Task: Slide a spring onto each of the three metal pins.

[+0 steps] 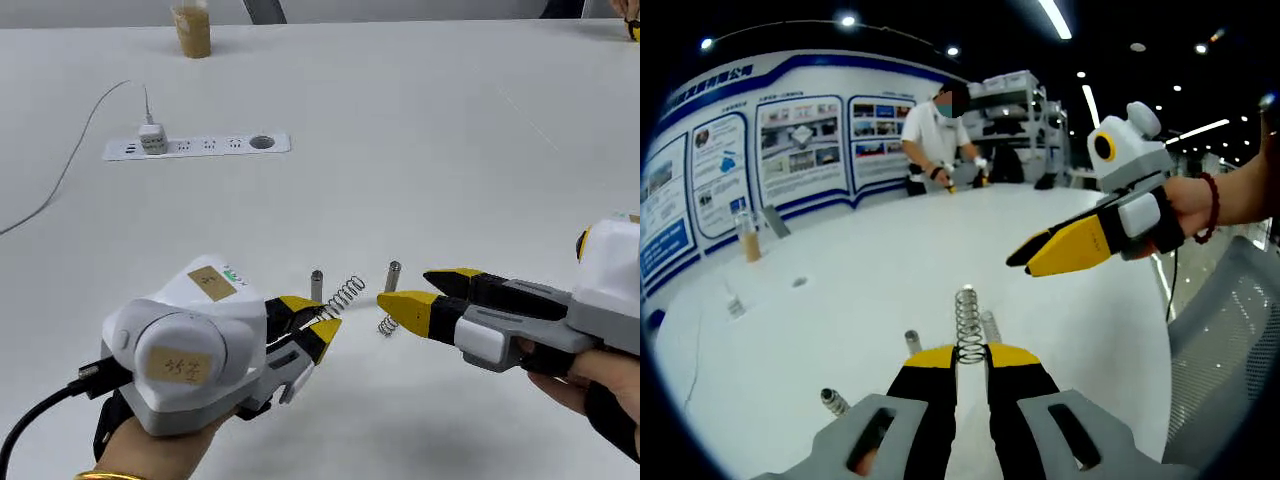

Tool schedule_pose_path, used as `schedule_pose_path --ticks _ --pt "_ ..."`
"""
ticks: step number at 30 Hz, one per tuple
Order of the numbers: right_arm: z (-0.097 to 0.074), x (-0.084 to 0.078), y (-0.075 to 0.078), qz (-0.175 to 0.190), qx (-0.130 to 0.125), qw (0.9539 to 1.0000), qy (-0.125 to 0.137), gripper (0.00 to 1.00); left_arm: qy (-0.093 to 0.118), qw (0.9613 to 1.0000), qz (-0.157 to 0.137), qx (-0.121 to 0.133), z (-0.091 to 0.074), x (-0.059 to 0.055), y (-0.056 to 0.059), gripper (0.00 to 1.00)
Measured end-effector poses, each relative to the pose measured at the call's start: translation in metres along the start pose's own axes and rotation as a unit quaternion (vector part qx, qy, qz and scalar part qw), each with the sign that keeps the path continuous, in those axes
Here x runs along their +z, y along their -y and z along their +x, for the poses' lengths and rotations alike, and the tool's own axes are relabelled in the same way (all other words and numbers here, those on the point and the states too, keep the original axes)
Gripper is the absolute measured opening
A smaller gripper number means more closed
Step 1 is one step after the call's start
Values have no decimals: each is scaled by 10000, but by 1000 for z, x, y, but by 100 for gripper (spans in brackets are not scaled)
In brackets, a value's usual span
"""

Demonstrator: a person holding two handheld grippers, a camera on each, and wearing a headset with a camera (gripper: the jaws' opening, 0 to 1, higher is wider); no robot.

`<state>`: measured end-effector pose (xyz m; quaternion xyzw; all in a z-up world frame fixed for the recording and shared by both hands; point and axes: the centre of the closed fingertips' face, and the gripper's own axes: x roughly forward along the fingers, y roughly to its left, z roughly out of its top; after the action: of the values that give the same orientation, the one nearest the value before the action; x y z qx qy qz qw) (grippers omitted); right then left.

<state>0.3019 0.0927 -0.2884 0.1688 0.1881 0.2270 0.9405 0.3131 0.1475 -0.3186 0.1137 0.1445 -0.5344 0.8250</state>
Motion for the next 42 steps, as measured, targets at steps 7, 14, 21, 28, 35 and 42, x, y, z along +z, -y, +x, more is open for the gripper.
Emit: schedule_pose_path --ticks 7,14,21,28,35,42 --pt "12 8 -20 228 315 9992 75 33 317 9994 -111 34 -13 15 3 10" --pt "23 14 -40 691 670 9952 157 29 614 9978 -241 37 -27 25 5 10" --pt "29 17 -50 1016 802 9914 182 25 849 9960 -285 79 -37 34 4 10" --pt "31 20 -55 1260 883 9878 236 20 953 9950 -284 56 -40 37 5 10" --pt "32 21 -57 1385 949 9855 233 15 972 9948 -284 40 -41 38 6 10" --pt "32 21 -66 1341 1180 9837 180 12 830 9962 -249 70 -41 34 5 11"
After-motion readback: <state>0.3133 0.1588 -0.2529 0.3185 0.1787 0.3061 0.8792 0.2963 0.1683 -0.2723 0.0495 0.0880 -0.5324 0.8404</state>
